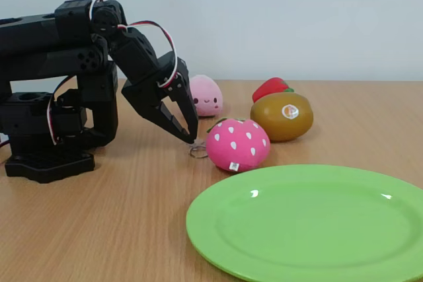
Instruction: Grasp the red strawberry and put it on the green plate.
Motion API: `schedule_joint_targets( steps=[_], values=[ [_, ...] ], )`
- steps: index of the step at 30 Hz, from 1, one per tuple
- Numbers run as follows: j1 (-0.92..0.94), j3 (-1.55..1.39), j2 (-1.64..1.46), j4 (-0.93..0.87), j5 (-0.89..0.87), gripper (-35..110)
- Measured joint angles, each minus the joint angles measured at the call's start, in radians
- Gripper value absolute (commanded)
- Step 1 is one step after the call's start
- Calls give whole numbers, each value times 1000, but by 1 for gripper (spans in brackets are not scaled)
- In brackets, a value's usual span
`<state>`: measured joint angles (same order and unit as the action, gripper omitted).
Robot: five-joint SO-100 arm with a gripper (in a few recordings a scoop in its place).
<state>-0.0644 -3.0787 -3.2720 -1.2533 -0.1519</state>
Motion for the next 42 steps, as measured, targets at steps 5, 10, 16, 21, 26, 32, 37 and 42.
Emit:
schedule_joint_targets(
  steps=[5, 10, 16, 21, 26, 32, 37, 42],
  values=[
    [0, 0, 0, 0, 0, -5],
    [0, 0, 0, 0, 0, -8],
    [-23, 0, 0, 0, 6, -8],
    [-17, 0, 0, 0, 6, -7],
    [-17, 2, 5, 5, 0, -8],
    [-15, 121, 179, 143, -28, -8],
    [-58, 431, 462, 192, -92, -6],
    [-91, 707, 695, 192, -118, 0]
  ],
)
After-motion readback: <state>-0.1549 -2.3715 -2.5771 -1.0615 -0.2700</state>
